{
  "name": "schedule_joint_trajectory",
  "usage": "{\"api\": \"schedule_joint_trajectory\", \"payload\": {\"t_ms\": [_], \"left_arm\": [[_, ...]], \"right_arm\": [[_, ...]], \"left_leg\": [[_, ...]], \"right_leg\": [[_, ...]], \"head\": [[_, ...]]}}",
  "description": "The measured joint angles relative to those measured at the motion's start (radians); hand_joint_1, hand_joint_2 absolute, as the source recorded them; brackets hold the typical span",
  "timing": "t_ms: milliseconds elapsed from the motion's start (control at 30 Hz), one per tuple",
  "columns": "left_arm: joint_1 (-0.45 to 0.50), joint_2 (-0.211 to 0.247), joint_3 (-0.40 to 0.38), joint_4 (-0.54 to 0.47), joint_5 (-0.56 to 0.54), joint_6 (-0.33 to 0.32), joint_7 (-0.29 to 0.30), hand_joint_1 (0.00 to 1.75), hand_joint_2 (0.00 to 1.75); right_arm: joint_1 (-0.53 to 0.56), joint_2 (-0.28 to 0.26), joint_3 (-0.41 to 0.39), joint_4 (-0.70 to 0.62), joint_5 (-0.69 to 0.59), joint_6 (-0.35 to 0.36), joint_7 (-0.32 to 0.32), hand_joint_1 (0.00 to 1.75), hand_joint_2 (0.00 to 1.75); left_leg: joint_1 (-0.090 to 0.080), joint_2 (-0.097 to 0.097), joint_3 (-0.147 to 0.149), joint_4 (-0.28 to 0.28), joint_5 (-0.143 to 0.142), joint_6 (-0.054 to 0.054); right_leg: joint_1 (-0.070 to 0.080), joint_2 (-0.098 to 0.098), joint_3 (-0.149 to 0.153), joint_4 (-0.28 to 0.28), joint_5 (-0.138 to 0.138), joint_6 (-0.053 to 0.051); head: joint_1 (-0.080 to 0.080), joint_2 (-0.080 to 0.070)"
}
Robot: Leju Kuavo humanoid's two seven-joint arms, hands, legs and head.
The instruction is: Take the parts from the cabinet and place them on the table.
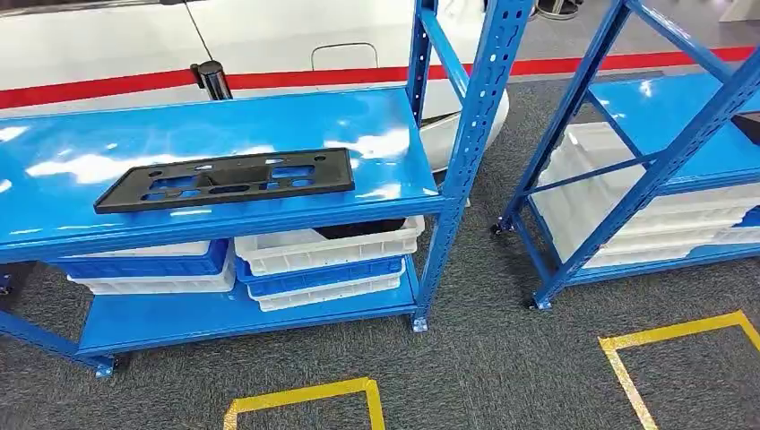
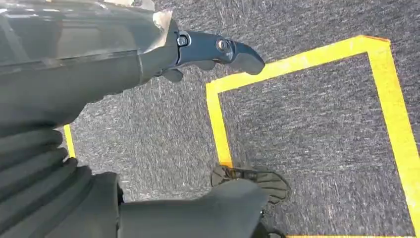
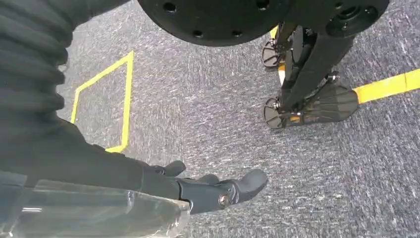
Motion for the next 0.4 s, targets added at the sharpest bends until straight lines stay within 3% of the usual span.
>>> {"api": "schedule_joint_trajectory", "payload": {"t_ms": [400], "left_arm": [[0.056,0.018,-0.205,-0.04,0.223,0.019,0.014,0.0,0.0]], "right_arm": [[0.048,-0.02,0.248,-0.039,-0.262,-0.013,0.019,0.0,1.75]], "left_leg": [[0.0,0.0,-0.001,0.0,0.0,0.0]], "right_leg": [[0.0,0.0,-0.001,0.0,0.0,0.0]], "head": [[0.0,0.0]]}}
